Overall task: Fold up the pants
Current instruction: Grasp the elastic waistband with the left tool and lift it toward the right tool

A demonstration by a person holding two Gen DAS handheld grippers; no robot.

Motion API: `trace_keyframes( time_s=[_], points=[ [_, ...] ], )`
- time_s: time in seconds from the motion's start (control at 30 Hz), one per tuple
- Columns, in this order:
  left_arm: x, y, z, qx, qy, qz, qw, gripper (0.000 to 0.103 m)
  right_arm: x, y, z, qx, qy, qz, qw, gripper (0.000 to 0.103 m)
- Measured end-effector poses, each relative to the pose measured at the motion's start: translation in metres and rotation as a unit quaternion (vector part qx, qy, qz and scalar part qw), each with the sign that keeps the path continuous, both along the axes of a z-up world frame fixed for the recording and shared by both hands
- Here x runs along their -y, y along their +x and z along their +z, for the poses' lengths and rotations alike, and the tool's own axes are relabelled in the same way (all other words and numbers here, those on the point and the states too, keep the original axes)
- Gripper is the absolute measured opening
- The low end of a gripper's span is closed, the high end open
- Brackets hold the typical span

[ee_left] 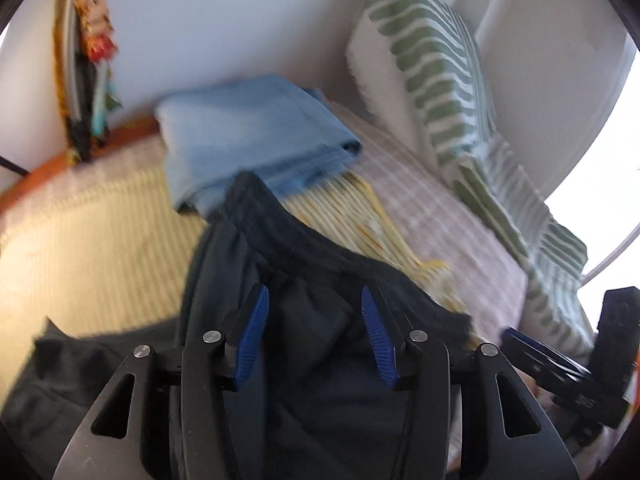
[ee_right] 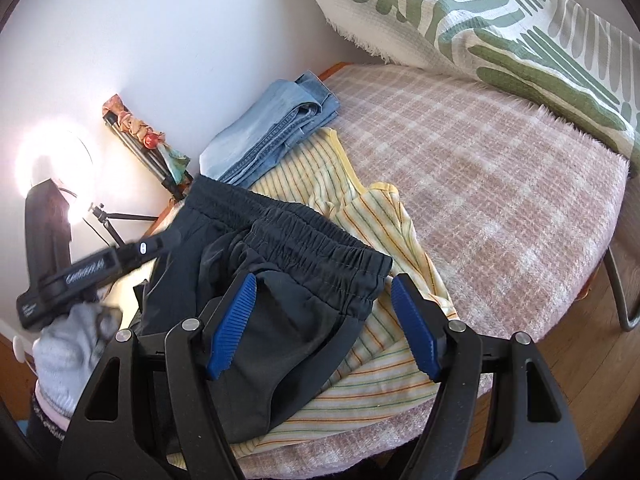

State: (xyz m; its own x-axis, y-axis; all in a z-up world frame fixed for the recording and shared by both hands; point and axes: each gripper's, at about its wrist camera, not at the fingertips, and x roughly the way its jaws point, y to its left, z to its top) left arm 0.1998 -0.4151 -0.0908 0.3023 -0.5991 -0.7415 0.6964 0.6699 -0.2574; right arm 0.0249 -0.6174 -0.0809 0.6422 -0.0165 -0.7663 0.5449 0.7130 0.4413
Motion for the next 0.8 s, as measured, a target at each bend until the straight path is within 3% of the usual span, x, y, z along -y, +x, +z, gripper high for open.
trace_keyframes(
  time_s=[0.03,0.1,0.13,0.23,0.43,0.47,0.5,0.53,0.57,0.7,0.8],
  points=[
    [0.001,0.008,0.001,0.005,0.003,0.004,1.0000,0.050,0.000,0.000,0.000,0.000,0.001,0.002,1.000,0.073],
    [0.002,0.021,-0.001,-0.001,0.017,0.009,0.9998,0.073,-0.003,0.002,-0.001,-0.001,0.001,0.009,1.000,0.073],
    [0.004,0.028,-0.004,-0.011,0.024,0.007,0.9996,0.075,-0.004,0.003,-0.001,-0.002,0.000,0.012,1.000,0.073],
    [0.008,0.051,-0.014,-0.019,0.052,0.021,0.9982,0.076,-0.006,0.005,0.000,-0.001,-0.002,0.017,1.000,0.073],
    [0.007,0.074,-0.051,-0.084,0.076,0.030,0.9931,0.075,-0.006,0.007,-0.001,0.006,0.009,0.016,1.000,0.073],
    [0.005,0.075,-0.055,-0.093,0.068,0.030,0.9929,0.071,-0.006,0.007,-0.001,0.008,0.011,0.017,1.000,0.073],
    [0.003,0.075,-0.058,-0.100,0.057,0.034,0.9927,0.052,-0.006,0.008,0.000,0.009,0.013,0.017,1.000,0.073],
    [0.002,0.076,-0.061,-0.105,0.047,0.040,0.9926,0.033,-0.006,0.008,0.000,0.010,0.013,0.016,1.000,0.073],
    [0.002,0.076,-0.064,-0.108,0.046,0.042,0.9922,0.000,-0.006,0.008,0.000,0.011,0.013,0.015,1.000,0.073],
    [0.002,0.064,-0.054,-0.092,0.023,0.035,0.9949,0.002,-0.003,0.006,0.000,0.013,0.014,0.008,1.000,0.073],
    [0.002,0.046,-0.030,-0.091,-0.019,0.014,0.9956,0.002,0.001,0.002,0.002,0.014,0.009,-0.002,1.000,0.073]
  ],
)
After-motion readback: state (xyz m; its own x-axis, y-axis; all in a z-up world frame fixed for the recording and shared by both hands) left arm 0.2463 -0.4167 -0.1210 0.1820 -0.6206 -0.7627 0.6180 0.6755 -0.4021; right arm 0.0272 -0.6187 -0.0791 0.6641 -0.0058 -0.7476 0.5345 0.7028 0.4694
